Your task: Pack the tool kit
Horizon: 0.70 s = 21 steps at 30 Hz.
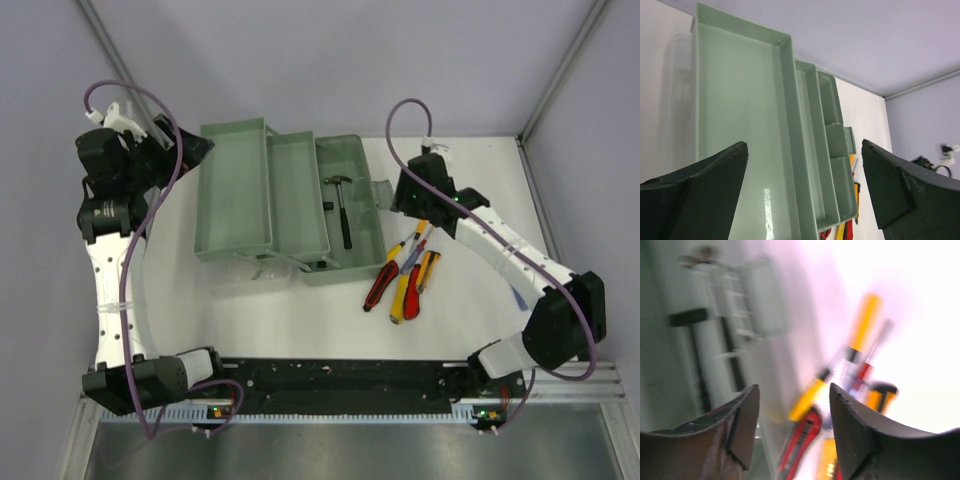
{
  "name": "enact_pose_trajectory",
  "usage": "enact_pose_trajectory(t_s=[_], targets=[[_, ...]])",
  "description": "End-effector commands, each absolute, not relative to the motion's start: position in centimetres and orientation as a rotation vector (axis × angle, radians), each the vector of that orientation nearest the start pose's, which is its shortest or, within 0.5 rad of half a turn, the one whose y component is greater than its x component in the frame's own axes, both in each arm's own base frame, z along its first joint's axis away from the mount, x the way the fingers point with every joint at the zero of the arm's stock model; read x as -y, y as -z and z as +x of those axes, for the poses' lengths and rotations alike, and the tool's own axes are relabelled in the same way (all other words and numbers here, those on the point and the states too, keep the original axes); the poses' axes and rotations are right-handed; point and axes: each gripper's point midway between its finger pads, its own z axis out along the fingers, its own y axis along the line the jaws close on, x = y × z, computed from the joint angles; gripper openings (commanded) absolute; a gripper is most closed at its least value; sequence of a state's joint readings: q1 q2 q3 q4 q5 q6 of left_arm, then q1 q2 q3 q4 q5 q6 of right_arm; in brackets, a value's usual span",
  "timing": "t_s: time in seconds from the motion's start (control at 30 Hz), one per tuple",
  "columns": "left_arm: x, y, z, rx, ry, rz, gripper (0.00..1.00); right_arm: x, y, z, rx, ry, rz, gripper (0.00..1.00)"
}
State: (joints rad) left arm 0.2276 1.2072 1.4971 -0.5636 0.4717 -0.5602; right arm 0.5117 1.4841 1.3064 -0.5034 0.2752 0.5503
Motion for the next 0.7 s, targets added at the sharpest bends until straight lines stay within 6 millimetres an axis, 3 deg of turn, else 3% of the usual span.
enact_pose_trajectory(t_s=[0.0,0.13,0.3,0.67], targets=[[4.5,-41.9,35.4,-1.758,0.819,-0.262,0.98,-10.0,-15.0,33.6,-2.356,-0.043,0.442,0.62],[6.3,-41.4,35.2,-1.757,0.974,-0.211,0.98,-8.8,-11.4,31.2,-2.442,-0.030,0.520,0.66],[7.2,-41.7,34.7,-1.751,1.002,-0.176,0.98,-8.5,-7.3,29.6,-2.546,0.018,0.597,0.66],[7.3,-41.3,34.0,-1.766,0.986,-0.181,0.98,-8.5,-2.5,30.1,-2.639,0.082,0.622,0.53]])
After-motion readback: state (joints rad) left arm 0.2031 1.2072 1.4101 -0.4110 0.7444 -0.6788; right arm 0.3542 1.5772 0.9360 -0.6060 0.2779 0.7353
